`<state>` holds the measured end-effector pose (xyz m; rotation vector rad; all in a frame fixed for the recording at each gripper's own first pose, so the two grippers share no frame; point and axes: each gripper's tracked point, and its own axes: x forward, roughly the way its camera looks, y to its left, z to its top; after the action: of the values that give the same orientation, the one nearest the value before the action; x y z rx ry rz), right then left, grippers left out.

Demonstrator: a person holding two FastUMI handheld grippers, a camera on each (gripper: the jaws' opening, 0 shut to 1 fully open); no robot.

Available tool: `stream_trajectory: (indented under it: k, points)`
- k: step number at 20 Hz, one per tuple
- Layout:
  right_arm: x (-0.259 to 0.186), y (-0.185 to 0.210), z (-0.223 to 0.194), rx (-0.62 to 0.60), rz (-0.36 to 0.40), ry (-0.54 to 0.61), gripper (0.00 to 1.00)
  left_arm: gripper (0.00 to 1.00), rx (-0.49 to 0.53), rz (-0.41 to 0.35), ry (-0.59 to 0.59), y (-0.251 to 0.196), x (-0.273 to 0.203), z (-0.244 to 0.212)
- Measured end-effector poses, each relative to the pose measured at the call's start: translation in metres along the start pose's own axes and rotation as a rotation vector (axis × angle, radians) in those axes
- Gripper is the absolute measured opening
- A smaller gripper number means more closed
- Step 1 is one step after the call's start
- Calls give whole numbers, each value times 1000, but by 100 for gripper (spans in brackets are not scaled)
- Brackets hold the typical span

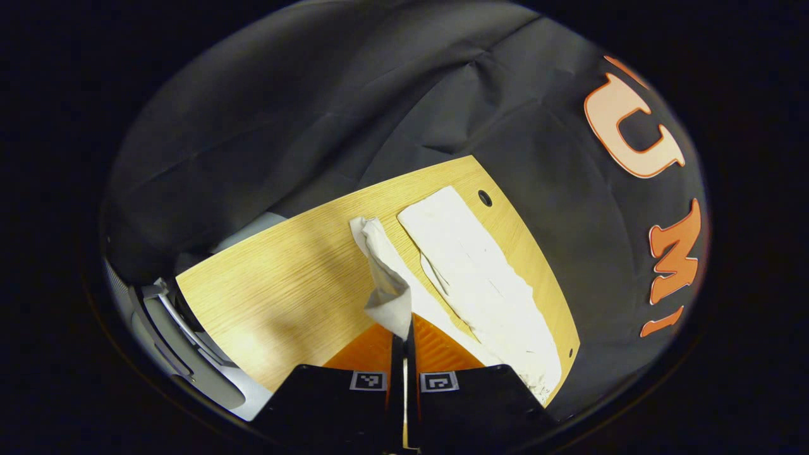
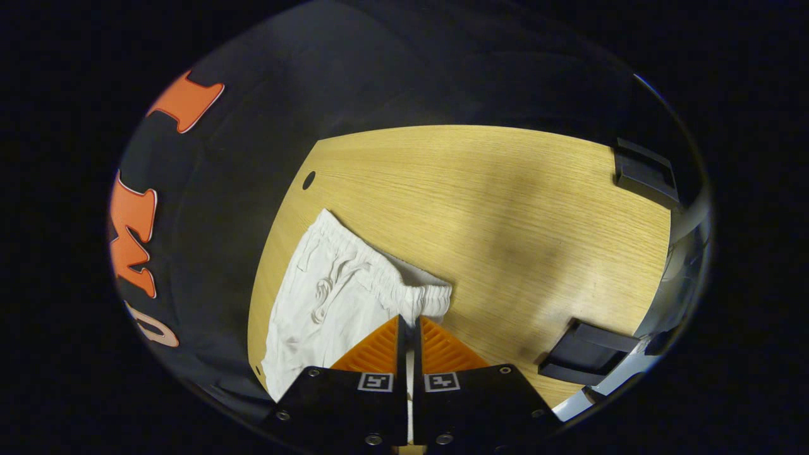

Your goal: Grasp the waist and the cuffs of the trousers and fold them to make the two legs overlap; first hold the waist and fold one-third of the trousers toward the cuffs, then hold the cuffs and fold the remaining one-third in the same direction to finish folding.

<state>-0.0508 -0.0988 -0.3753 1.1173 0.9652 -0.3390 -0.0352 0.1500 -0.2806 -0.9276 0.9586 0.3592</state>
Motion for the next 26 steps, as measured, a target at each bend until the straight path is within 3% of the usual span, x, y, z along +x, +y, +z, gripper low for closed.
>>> stream_trajectory:
  k: [8, 9, 17, 20, 26]
  points:
    - [-7, 6, 9, -60, 25, 8, 4, 6, 16, -20, -34, -10, -10, 14]
    - [-9, 12, 9, -60, 58, 16, 4, 6, 11, -13, -35, -10, -11, 13]
    - [-11, 35, 30, 9, 90, 2, 4, 6, 35, -61, -53, -47, -18, 44]
    - [-12, 45, 38, 51, 103, -18, 4, 6, -55, -120, -31, -67, -6, 52]
    - [-12, 76, 58, 93, 89, -39, 4, 6, -9, -111, 3, -79, 36, 78]
